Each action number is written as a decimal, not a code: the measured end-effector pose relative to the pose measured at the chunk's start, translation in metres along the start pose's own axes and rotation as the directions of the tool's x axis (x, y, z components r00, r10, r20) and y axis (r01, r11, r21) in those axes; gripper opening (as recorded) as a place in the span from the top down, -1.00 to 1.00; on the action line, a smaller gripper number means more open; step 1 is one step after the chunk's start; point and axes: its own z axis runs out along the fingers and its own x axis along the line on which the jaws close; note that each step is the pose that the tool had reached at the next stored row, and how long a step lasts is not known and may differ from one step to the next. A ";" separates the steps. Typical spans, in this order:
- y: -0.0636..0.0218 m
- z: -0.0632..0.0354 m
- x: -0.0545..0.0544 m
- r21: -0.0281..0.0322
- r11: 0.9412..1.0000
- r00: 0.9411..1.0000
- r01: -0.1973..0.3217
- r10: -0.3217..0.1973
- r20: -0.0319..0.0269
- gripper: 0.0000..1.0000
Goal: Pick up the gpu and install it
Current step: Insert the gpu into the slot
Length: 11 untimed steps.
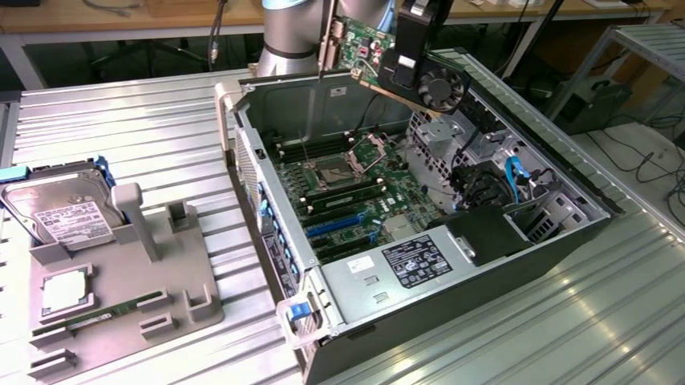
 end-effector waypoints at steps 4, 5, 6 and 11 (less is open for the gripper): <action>0.0000 0.0000 0.000 0.000 1.000 1.000 0.019 -0.019 0.000 0.45; 0.0000 0.0000 0.000 0.000 1.000 1.000 0.028 -0.028 0.000 0.45; -0.0001 0.0001 0.000 0.000 0.999 0.999 0.036 -0.036 0.000 0.45; -0.0001 0.0001 0.000 -0.001 0.995 0.995 0.103 -0.103 -0.001 0.45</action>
